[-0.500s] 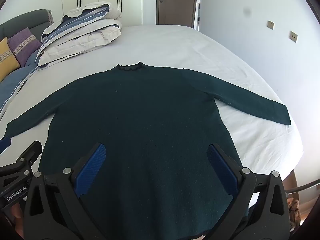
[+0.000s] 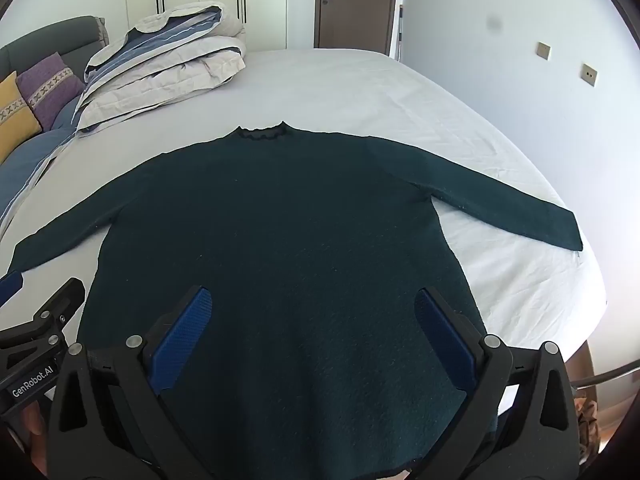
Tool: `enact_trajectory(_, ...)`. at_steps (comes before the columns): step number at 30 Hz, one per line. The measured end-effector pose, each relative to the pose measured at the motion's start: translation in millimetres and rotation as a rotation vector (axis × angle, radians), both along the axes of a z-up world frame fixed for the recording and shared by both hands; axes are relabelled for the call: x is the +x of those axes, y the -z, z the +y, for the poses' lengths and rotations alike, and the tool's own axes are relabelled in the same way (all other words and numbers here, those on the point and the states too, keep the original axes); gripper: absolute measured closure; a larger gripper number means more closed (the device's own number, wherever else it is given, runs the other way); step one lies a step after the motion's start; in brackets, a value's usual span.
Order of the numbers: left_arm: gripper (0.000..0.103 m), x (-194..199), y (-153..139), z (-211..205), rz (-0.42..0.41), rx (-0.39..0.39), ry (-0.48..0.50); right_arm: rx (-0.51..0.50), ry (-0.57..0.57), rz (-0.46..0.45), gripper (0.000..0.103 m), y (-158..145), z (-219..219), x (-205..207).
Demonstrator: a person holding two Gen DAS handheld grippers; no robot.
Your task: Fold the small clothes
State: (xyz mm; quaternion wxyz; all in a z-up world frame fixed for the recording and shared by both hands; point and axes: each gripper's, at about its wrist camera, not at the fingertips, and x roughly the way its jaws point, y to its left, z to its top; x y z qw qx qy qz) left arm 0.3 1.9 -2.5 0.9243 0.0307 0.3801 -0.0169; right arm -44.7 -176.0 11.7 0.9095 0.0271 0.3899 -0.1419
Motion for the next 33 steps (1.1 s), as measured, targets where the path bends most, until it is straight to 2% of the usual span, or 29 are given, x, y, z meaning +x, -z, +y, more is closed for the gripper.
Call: enact_trajectory(33, 0.000, -3.0, -1.5, 16.3, 0.004, -0.016, -0.012, -0.005, -0.009, 0.014, 0.000, 7.2, 8.3, 3.4)
